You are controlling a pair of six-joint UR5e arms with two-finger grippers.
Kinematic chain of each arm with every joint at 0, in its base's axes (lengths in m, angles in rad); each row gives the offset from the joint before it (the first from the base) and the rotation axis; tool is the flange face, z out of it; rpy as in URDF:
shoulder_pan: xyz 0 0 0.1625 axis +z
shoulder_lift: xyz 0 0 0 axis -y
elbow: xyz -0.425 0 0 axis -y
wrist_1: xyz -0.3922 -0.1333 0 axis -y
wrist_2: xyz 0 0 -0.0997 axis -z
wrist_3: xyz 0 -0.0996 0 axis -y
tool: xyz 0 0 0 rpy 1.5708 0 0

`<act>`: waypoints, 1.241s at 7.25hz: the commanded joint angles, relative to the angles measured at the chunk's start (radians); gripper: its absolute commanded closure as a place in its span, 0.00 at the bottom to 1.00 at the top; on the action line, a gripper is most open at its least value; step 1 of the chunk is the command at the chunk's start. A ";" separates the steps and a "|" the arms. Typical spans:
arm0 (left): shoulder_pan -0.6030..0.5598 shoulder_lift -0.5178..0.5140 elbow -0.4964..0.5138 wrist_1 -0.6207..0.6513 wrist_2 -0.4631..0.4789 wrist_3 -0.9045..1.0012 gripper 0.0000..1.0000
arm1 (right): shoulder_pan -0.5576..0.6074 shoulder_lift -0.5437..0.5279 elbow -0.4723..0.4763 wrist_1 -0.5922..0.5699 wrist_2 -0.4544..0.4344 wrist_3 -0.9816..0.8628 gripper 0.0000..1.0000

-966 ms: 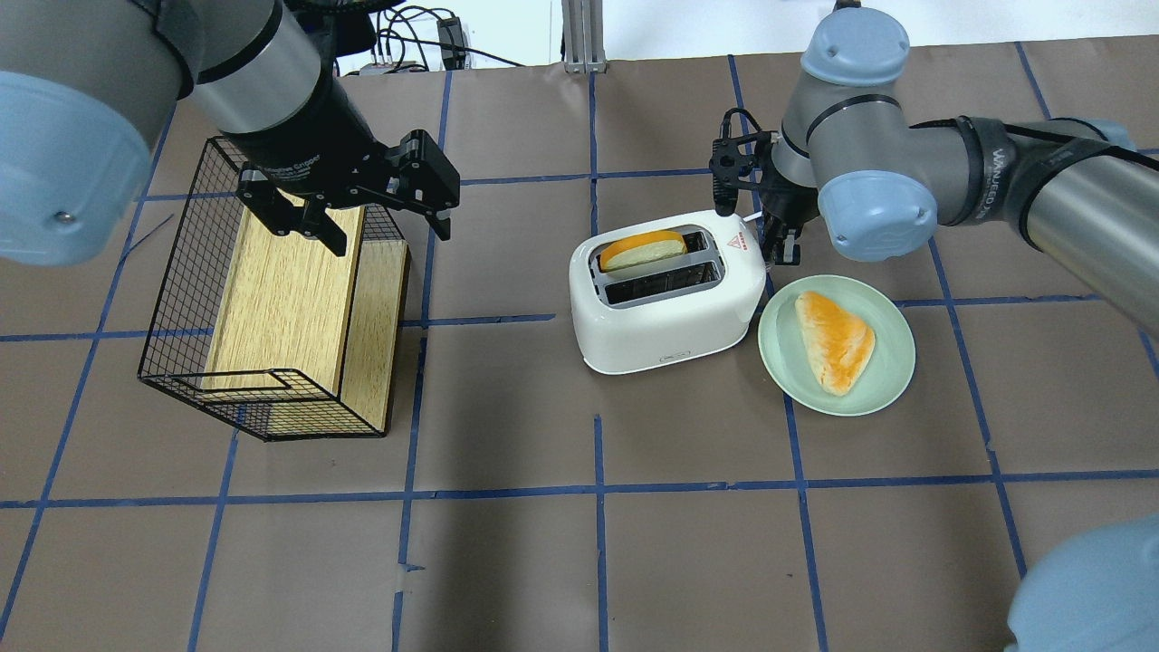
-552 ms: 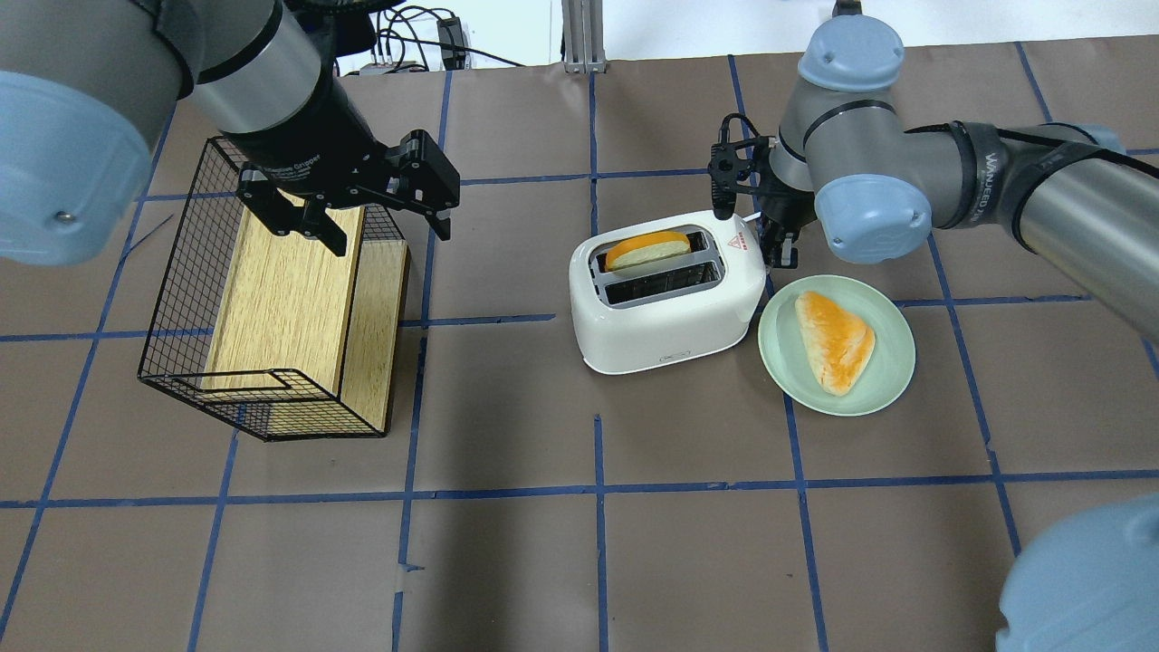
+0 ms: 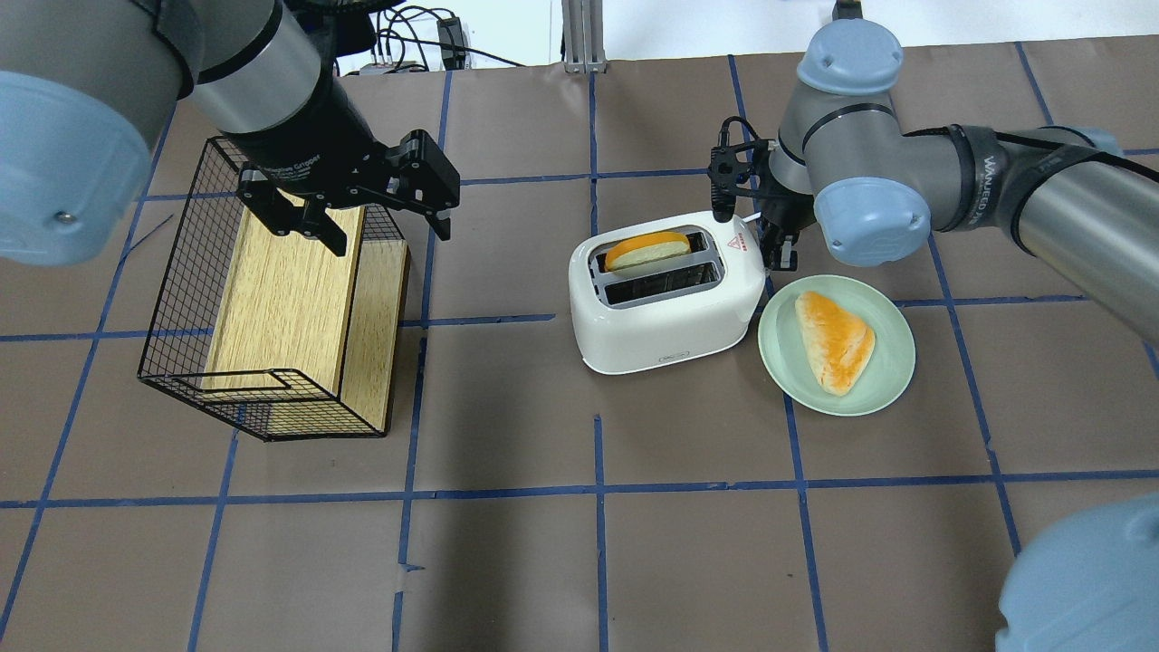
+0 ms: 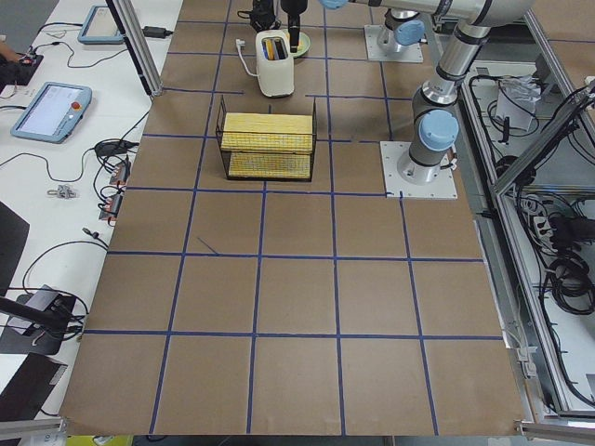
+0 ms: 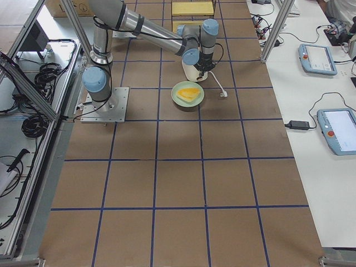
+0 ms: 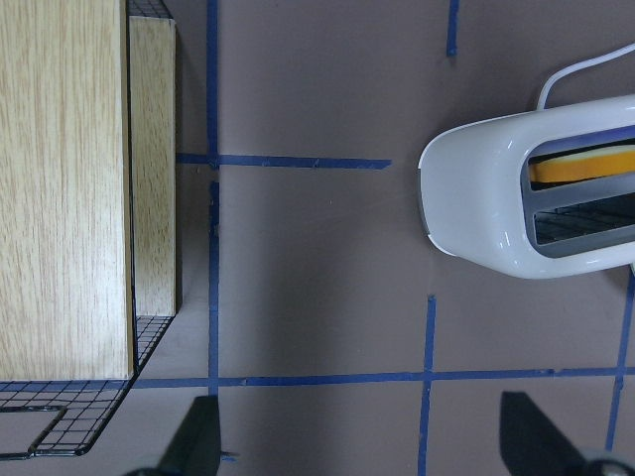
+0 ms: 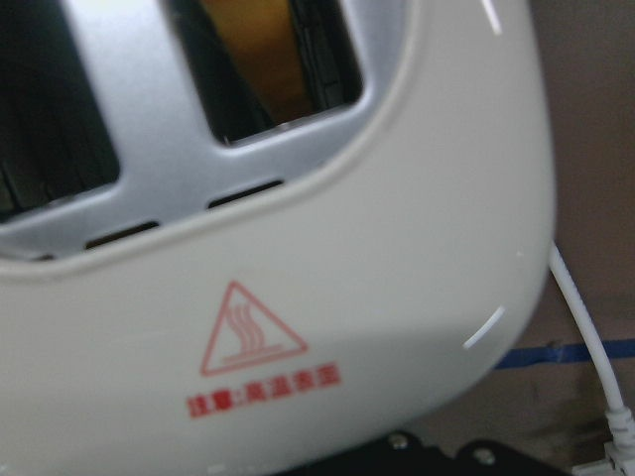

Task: Press toaster with right arm
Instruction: 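Press the toaster lever down with the right gripper, then lift the right gripper up and away from the toaster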

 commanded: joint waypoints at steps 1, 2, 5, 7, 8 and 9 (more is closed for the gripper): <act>0.000 0.000 0.000 0.000 0.000 0.000 0.00 | 0.000 -0.010 -0.002 0.003 -0.006 0.005 0.92; 0.000 0.000 0.000 0.000 0.000 0.000 0.00 | 0.001 -0.016 -0.016 0.015 -0.007 0.017 0.92; 0.000 0.000 0.000 0.000 0.000 0.000 0.00 | 0.001 -0.091 -0.126 0.201 -0.009 0.049 0.92; 0.000 0.000 0.000 0.000 0.000 0.000 0.00 | 0.001 -0.105 -0.232 0.355 -0.006 0.086 0.92; 0.000 0.000 0.000 0.000 0.000 0.000 0.00 | 0.001 -0.111 -0.280 0.412 -0.003 0.106 0.91; 0.000 0.000 0.000 0.000 0.000 0.000 0.00 | 0.003 -0.128 -0.283 0.421 -0.010 0.136 0.91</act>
